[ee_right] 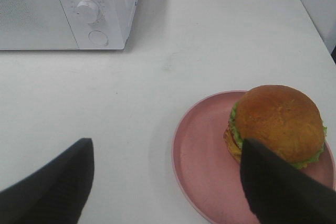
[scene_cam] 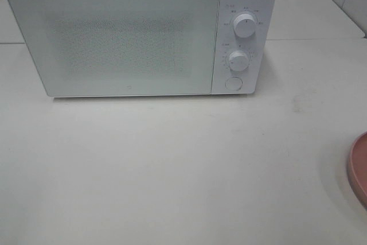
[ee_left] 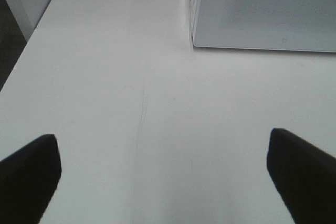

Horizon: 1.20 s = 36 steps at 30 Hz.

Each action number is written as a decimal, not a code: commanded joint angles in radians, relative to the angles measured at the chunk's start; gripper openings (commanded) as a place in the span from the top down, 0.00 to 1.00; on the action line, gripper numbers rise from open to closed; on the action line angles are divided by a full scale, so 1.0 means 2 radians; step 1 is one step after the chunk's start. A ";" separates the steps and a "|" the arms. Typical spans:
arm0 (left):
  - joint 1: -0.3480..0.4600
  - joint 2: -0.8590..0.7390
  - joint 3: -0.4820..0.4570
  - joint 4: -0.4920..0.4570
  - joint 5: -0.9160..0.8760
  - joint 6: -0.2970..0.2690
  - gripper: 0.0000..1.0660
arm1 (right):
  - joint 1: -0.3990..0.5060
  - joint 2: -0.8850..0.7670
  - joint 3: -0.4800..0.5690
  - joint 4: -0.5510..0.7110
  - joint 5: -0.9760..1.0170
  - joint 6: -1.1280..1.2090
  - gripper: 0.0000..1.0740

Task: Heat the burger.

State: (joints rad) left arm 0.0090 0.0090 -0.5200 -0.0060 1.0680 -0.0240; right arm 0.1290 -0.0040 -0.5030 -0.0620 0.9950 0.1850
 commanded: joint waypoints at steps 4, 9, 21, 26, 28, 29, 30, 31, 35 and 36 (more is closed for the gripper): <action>0.002 -0.019 0.001 -0.002 0.002 0.002 0.06 | -0.003 -0.012 0.002 0.002 0.001 -0.005 0.30; 0.002 -0.019 0.001 -0.002 0.002 0.002 0.06 | -0.003 -0.012 0.002 0.003 0.001 -0.005 0.30; 0.002 -0.018 0.001 -0.002 0.002 0.002 0.06 | -0.003 -0.012 0.002 0.003 0.001 -0.005 0.30; 0.002 -0.018 0.001 -0.002 0.002 0.002 0.06 | -0.003 -0.012 0.002 0.003 0.001 -0.005 0.30; 0.002 -0.018 0.001 -0.002 0.002 0.002 0.06 | -0.003 -0.012 0.002 0.003 0.001 -0.005 0.30; 0.002 -0.018 0.001 -0.002 0.002 0.002 0.06 | -0.003 -0.012 0.002 0.003 0.001 -0.005 0.30; 0.002 -0.018 0.001 -0.002 0.002 0.002 0.06 | -0.003 -0.012 0.002 0.003 0.001 -0.005 0.30; 0.002 -0.018 0.001 -0.002 0.002 0.002 0.06 | -0.003 -0.012 0.002 0.003 0.001 -0.005 0.30; 0.002 -0.018 0.001 -0.002 0.002 0.002 0.06 | -0.003 -0.012 0.002 0.003 0.001 -0.005 0.30; 0.002 -0.018 0.001 -0.002 0.002 0.002 0.06 | -0.003 -0.012 0.002 0.003 0.001 -0.005 0.30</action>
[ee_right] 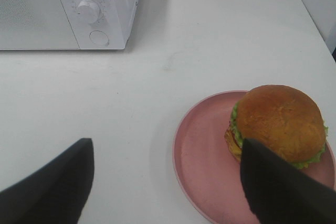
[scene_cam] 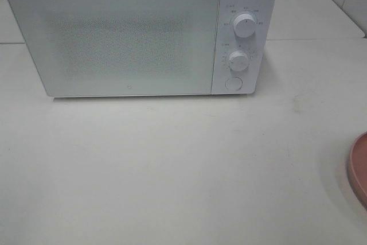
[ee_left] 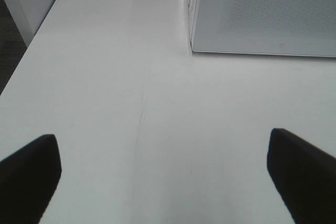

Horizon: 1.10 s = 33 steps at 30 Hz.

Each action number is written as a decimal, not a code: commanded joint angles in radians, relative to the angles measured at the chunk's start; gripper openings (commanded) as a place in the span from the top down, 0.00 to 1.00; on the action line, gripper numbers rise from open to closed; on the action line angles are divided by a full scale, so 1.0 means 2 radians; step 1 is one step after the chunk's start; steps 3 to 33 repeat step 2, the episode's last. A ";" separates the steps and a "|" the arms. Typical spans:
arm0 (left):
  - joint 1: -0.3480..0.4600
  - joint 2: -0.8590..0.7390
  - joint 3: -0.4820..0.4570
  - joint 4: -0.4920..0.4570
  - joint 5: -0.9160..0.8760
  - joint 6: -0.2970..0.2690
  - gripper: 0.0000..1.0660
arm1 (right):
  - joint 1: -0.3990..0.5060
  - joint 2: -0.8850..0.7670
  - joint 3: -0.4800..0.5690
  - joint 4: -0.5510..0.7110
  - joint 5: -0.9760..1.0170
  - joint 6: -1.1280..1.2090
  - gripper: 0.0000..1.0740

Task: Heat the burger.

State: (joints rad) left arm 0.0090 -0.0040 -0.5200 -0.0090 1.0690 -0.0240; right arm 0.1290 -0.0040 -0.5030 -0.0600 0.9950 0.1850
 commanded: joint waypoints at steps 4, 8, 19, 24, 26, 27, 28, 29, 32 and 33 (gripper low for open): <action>0.002 -0.012 0.001 -0.001 0.002 0.002 0.06 | -0.003 -0.012 0.002 0.002 0.001 -0.005 0.30; 0.002 -0.012 0.001 -0.001 0.002 0.002 0.06 | -0.003 -0.012 0.002 0.002 0.001 -0.005 0.30; 0.002 -0.012 0.001 -0.001 0.002 0.002 0.06 | -0.003 -0.012 0.002 0.002 0.001 -0.005 0.30; 0.002 -0.012 0.001 -0.001 0.002 0.002 0.06 | -0.003 -0.012 0.002 0.002 0.001 -0.005 0.30; 0.002 -0.012 0.001 -0.001 0.002 0.002 0.06 | -0.003 -0.012 0.002 0.002 0.001 -0.005 0.30; 0.002 -0.012 0.001 -0.001 0.002 0.002 0.06 | -0.003 -0.012 0.002 0.002 0.001 -0.005 0.30; 0.002 -0.012 0.001 -0.001 0.002 0.002 0.06 | -0.003 -0.012 0.002 0.002 0.001 -0.005 0.30; 0.002 -0.012 0.001 -0.001 0.002 0.002 0.06 | -0.003 -0.012 0.002 0.002 0.001 -0.005 0.30; 0.002 -0.012 0.001 -0.001 0.002 0.002 0.06 | -0.003 -0.012 0.002 0.002 0.001 -0.005 0.30; 0.002 -0.012 0.001 -0.001 0.002 0.002 0.06 | -0.003 -0.012 0.002 0.002 0.001 -0.005 0.30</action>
